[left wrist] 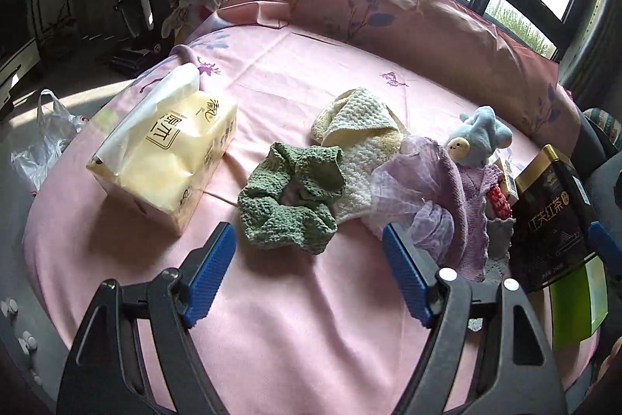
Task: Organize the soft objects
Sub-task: 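Return the right tool to the bed toward the green knitted scrunchie, then grasp the green knitted scrunchie with the right gripper and lift it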
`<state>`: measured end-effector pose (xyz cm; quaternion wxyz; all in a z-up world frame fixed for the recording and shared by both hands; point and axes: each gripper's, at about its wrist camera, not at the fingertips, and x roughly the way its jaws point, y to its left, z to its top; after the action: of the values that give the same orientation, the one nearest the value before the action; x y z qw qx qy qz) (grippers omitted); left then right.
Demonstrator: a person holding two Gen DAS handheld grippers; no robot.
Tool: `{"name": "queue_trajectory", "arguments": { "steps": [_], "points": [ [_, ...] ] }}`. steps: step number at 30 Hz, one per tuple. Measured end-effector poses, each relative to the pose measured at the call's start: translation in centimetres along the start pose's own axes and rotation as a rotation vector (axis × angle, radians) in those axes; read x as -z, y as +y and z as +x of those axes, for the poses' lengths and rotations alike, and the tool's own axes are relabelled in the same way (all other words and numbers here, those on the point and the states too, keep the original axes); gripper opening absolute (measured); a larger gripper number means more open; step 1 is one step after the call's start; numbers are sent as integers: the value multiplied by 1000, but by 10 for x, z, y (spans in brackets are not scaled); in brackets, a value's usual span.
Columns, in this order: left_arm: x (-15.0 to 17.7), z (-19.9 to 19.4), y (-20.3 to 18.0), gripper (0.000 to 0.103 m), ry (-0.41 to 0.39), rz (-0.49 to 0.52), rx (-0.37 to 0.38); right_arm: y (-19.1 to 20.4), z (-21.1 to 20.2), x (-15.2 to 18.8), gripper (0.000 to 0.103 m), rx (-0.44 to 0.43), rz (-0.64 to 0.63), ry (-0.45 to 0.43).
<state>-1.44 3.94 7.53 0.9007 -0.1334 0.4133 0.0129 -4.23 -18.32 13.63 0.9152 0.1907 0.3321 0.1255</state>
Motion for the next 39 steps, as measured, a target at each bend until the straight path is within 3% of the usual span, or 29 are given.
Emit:
{"name": "queue_trajectory", "arguments": {
  "steps": [6, 9, 11, 13, 18, 20, 26, 32, 33, 35, 37, 39],
  "points": [
    [-9, 0, 21, 77, 10, -35, -21, 31, 43, 19, 91, 2, -65, 88],
    [-13, 3, 37, 77, 32, -68, -2, 38, 60, 21, 78, -27, -54, 137],
    [-16, 2, 47, 76, 41, -95, 14, 42, 73, 21, 64, -45, -41, 177],
    [-19, 1, 56, 76, 35, -121, 32, 46, 86, 21, 58, -50, -39, 220],
    [-23, -2, 66, 71, 36, -147, 67, 54, 118, 24, 57, -68, -22, 310],
    [-25, -4, 69, 64, 34, -158, 81, 55, 129, 27, 57, -87, -6, 335],
    [-30, -13, 82, 54, 27, -194, 160, 59, 152, 35, 57, -59, -6, 383],
    [-33, -20, 87, 48, 5, -204, 171, 69, 168, 44, 55, -46, -30, 417],
    [-34, -19, 86, 47, 8, -201, 175, 72, 171, 46, 51, -39, -42, 424],
    [-34, -18, 85, 41, 11, -192, 178, 74, 179, 52, 29, -13, -58, 445],
    [-34, -17, 83, 39, 13, -179, 180, 72, 183, 57, 13, 8, -56, 454],
    [-33, -17, 81, 39, 15, -169, 189, 71, 175, 59, 11, 9, -78, 435]
  ]
}}
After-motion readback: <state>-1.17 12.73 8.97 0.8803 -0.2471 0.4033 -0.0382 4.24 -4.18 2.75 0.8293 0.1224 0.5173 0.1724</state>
